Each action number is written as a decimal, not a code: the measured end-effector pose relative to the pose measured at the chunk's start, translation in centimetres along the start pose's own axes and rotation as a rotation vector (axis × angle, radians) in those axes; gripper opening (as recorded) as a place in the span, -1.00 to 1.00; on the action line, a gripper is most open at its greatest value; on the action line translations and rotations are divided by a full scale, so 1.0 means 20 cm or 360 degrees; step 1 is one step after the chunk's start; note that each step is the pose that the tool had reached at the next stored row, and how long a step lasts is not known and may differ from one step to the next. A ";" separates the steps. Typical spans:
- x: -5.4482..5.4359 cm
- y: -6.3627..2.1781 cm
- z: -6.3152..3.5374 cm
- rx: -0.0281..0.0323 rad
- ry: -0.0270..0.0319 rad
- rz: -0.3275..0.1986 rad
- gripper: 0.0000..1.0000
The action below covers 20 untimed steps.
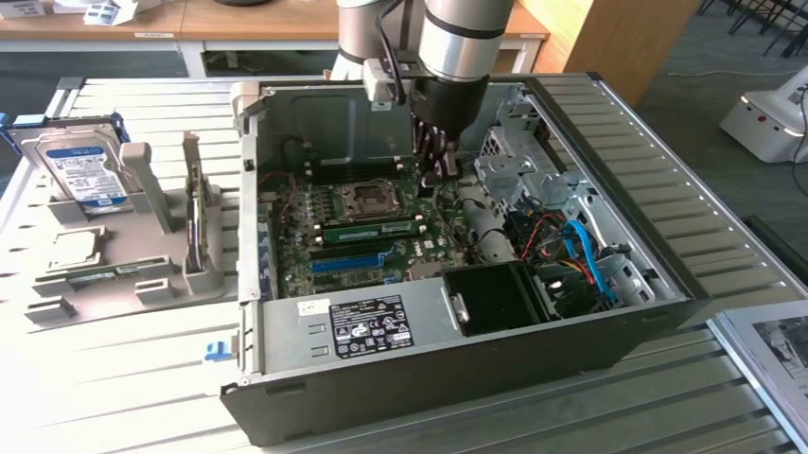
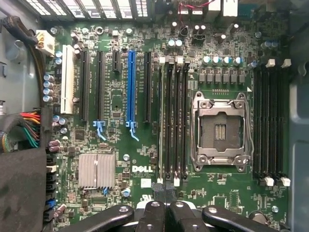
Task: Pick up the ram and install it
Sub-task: 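Press down the ram until it locks into place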
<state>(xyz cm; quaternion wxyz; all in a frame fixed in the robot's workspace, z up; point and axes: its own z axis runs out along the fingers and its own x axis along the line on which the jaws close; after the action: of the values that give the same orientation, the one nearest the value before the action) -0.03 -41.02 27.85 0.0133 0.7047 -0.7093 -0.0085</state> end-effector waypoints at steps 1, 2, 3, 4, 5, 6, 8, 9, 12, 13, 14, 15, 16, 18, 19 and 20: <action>0.00 0.000 0.005 0.00000 -0.00001 0.0000 -0.80; 0.00 0.000 0.011 0.00001 -0.00001 0.0000 -0.80; 0.00 -0.001 0.016 0.00001 0.00000 0.0000 -0.80; 0.00 -0.001 0.022 0.00001 -0.00002 0.0000 -0.80; 0.00 -0.001 0.027 0.00000 -0.00001 0.0000 -0.80; 0.00 -0.001 0.032 0.00000 -0.00001 0.0000 -0.80; 0.00 -0.001 0.042 0.00000 0.00000 0.0000 -0.80; 0.00 -0.002 0.048 0.00001 0.00000 0.0000 -0.80; 0.00 -0.002 0.064 0.00001 -0.00001 0.0000 -0.80; 0.00 -0.002 0.070 0.00000 -0.00001 0.0000 -0.80; 0.00 -0.002 0.076 0.00000 -0.00002 0.0000 -0.80; 0.00 -0.003 0.082 0.00001 0.00000 0.0000 -0.80; 0.00 -0.003 0.088 0.00001 -0.00001 0.0000 -0.80; 0.00 -0.003 0.098 0.00000 -0.00001 0.0001 -0.80; 0.00 -0.003 0.104 0.00000 -0.00001 0.0001 -0.80; 0.00 -0.003 0.109 0.00001 -0.00001 0.0001 -0.80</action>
<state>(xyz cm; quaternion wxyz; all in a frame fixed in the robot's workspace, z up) -0.03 -41.02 25.67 0.0132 0.7046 -0.7095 -0.0085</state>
